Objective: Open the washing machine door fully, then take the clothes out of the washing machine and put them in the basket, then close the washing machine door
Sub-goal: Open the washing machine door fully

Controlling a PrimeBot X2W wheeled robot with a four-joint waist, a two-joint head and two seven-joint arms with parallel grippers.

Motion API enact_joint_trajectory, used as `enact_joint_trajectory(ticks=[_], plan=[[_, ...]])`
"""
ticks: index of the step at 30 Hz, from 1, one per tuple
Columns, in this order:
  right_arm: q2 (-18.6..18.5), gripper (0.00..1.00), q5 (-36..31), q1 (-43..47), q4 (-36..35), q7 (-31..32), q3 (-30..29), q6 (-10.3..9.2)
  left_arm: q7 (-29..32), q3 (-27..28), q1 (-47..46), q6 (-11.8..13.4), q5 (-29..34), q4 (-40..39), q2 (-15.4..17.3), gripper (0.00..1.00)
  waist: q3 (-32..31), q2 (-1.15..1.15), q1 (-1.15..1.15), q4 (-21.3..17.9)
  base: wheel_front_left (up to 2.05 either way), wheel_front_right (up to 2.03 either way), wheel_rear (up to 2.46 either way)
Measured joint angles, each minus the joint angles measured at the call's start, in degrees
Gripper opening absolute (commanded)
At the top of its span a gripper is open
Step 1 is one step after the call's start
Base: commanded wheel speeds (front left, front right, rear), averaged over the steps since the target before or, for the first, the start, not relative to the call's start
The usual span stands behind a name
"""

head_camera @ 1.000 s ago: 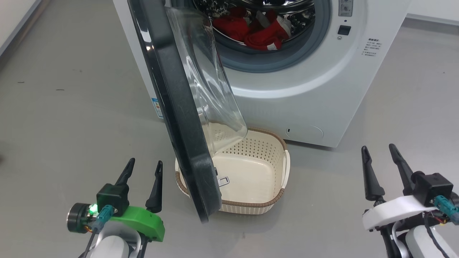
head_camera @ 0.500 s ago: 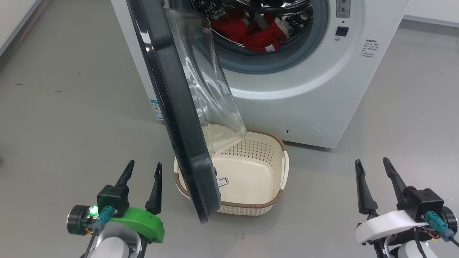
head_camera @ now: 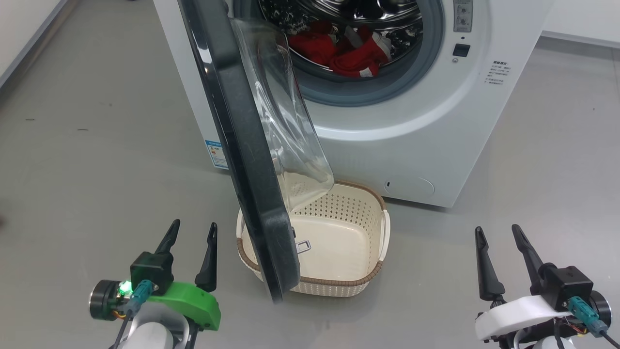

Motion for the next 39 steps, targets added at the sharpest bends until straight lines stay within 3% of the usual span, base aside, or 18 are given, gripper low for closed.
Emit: enact_joint_trajectory(ticks=[12,13,14,16,30,39], plan=[[1.5,1.00,-1.6,0.5,0.0,0.0,-1.8,1.77,0.0,0.1,0.0,0.0,0.2,0.4,0.0,1.00,-0.2,0.00,0.00,-0.2,0.00,0.00,0.00],[1.6,1.00,-1.7,0.5,0.0,0.0,-2.0,1.99,0.0,0.1,0.0,0.0,0.2,0.5,0.0,0.82,-0.2,0.00,0.00,-0.2,0.00,0.00,0.00],[1.7,1.00,-1.8,0.5,0.0,0.0,-2.1,2.00,0.0,0.1,0.0,0.0,0.2,0.5,0.0,0.42,-0.2,0.00,0.00,-0.2,0.00,0.00,0.00],[1.8,1.00,-2.1,0.5,0.1,0.0,-2.4,2.42,0.0,0.1,0.0,0.0,0.2,0.6,0.0,0.00,-0.2,0.00,0.00,-0.2,0.00,0.00,0.00],[2.8,1.00,-3.2,1.2,0.8,0.0,-4.2,3.68,0.0,0.1,0.0,0.0,0.2,0.1,0.0,0.00,-0.5,0.00,0.00,0.0,0.00,0.00,0.00],[3.5,1.00,-3.5,1.5,2.2,0.0,-5.3,5.04,0.0,1.5,0.0,0.0,0.2,-4.9,0.0,0.00,-0.9,0.00,0.00,0.3,0.00,0.00,0.00]])
